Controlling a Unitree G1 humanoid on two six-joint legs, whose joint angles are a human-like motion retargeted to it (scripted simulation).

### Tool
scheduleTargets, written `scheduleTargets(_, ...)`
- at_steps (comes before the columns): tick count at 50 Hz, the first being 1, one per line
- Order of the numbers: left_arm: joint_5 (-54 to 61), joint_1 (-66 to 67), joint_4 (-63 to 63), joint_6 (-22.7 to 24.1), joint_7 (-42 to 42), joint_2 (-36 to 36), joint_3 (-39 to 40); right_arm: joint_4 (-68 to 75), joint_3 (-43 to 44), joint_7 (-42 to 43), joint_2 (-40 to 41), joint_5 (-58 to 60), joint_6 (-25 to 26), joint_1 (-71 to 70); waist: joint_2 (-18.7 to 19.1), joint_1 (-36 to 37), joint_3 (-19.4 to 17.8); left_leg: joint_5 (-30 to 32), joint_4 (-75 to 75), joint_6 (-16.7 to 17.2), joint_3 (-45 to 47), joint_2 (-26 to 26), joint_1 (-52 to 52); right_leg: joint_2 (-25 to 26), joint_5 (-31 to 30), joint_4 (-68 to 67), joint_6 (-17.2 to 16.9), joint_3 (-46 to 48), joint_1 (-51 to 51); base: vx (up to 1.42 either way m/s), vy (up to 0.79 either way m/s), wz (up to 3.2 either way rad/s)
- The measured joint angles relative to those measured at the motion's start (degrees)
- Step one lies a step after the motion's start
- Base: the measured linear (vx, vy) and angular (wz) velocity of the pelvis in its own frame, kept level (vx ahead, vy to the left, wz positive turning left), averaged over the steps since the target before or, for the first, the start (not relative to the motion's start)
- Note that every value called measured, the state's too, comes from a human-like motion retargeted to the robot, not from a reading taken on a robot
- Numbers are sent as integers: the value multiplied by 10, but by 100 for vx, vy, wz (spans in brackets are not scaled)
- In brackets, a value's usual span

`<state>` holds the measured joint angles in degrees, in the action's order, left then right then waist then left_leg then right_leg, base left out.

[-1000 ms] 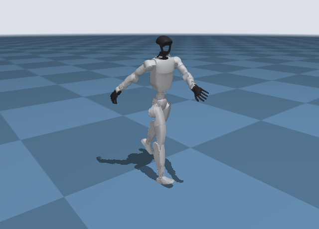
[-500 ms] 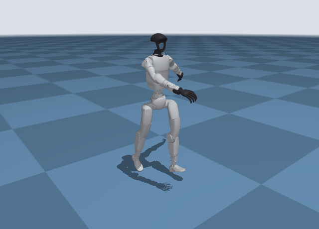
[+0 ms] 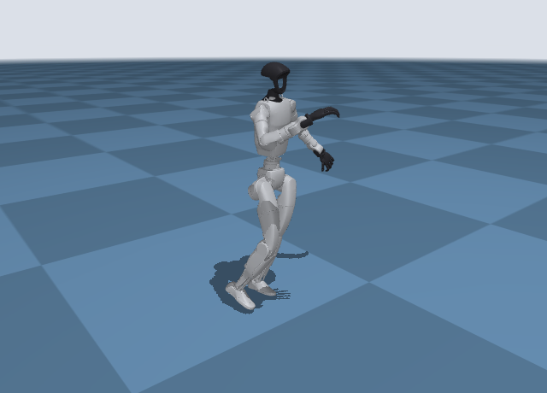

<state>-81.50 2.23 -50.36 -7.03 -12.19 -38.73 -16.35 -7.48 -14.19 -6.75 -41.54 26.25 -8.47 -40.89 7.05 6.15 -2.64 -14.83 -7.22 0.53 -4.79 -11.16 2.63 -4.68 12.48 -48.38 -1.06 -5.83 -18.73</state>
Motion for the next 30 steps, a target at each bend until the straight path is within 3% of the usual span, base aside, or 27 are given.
scheduleTargets(3,-33,-110,126,31,68,-10,-85,63,72,-1,-4,-43,-3,285,19,-97,-11,37,18,30,-146,6,40,20,-42,181,-21,-10,14,63,1,465)
scheduleTargets(5,-29,-206,207,44,125,-23,-157,175,115,33,41,-91,26,428,16,-148,-30,54,29,42,-240,3,74,5,-75,313,-39,-33,39,64,-14,450)
scheduleTargets(8,-26,-352,321,44,206,-36,-267,394,178,80,154,-159,75,562,-13,-200,-61,66,59,45,-371,10,148,-43,-87,456,-82,-42,85,67,-27,396)
scheduleTargets(10,-38,-438,375,49,242,-40,-295,522,198,69,199,-181,98,592,-19,-214,-82,62,74,44,-411,27,178,-56,-73,501,-104,-45,84,64,-36,263)
scheduleTargets(12,-65,-471,432,63,258,-38,-312,613,192,39,244,-181,86,640,-33,-221,-91,47,60,36,-429,33,205,-71,-70,514,-109,-28,98,61,-40,190)
scheduleTargets(15,-114,-475,497,77,247,-49,-279,672,145,-29,267,-164,68,681,-65,-210,-112,23,-37,6,-368,-16,213,-111,-164,506,-100,-6,130,56,-42,102)
scheduleTargets(17,-157,-458,508,68,221,-68,-214,692,122,-71,251,-149,72,646,-61,-216,-144,-6,-226,-17,-238,-48,131,-118,-153,485,-81,16,138,46,-36,95)
scheduleTargets(20,-209,-336,494,49,159,-71,-118,722,97,-85,235,-102,74,613,-32,-243,-129,-25,-481,-76,-20,6,-53,-110,-103,419,-62,69,102,37,-29,142)
scheduleTargets(22,-203,-248,444,17,118,-48,-77,738,104,-63,225,-73,91,590,-21,-234,-107,-64,-546,-114,84,49,-127,-113,-91,396,-62,96,83,38,-25,114)
scheduleTargets(26,-172,-126,295,-64,56,3,-35,759,121,-17,212,-64,132,544,-39,-166,-85,-125,-464,-116,170,27,-168,-139,-93,405,-67,137,101,43,-17,77)
scheduleTargets(30,-114,-76,139,-108,17,23,-16,754,135,-40,186,-62,151,513,-55,-76,-85,-86,-225,-80,259,25,-139,-149,-106,417,-73,171,134,42,-10,70)
